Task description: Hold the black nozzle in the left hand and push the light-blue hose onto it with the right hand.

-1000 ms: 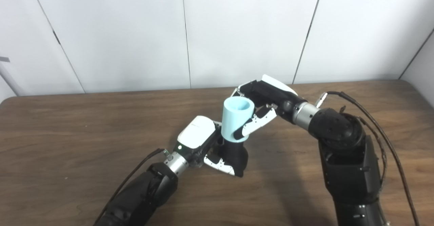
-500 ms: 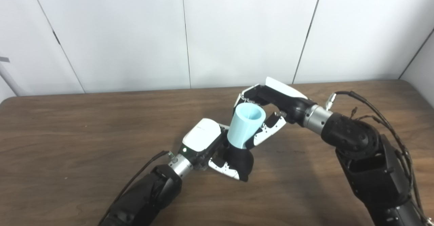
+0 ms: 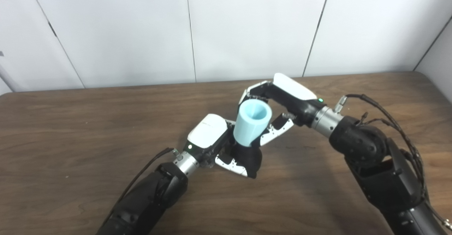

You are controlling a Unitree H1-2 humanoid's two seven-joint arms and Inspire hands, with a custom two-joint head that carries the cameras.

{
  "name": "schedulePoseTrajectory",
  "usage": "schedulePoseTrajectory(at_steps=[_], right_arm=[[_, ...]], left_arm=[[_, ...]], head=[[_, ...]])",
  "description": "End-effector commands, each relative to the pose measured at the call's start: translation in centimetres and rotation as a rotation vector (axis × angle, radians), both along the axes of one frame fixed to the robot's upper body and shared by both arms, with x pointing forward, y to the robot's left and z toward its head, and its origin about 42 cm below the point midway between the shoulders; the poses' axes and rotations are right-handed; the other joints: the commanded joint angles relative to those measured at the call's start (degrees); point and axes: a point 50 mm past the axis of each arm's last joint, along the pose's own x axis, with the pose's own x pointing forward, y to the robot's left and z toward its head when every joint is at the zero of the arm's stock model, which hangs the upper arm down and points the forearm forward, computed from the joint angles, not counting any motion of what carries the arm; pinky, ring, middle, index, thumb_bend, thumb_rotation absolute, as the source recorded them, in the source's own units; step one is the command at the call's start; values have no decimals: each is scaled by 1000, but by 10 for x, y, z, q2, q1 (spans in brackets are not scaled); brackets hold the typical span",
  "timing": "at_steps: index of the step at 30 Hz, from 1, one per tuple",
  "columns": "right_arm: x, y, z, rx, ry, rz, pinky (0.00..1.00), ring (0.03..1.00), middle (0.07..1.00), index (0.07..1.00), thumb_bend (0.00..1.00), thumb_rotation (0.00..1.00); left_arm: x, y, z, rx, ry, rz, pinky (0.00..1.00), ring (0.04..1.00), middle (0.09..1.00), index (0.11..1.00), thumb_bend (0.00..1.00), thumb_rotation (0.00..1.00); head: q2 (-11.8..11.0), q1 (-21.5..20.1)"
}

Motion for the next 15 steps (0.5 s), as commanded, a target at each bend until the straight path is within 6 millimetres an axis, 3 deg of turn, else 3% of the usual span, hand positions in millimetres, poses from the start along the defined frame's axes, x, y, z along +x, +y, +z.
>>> schedulePoseTrajectory(at_steps=[1, 15], right_arm=[[3, 7, 6, -71, -32, 29, 289, 377, 472, 516, 516, 0], [10, 18, 35, -344, 93, 52, 326, 397, 480, 515, 517, 0]], left_arm=[[-39, 21, -67, 173, 183, 31, 305, 402, 404, 506, 521, 0], [-42, 20, -68, 192, 200, 27, 290, 391, 402, 503, 521, 0]], head=[[2, 1], [6, -2]])
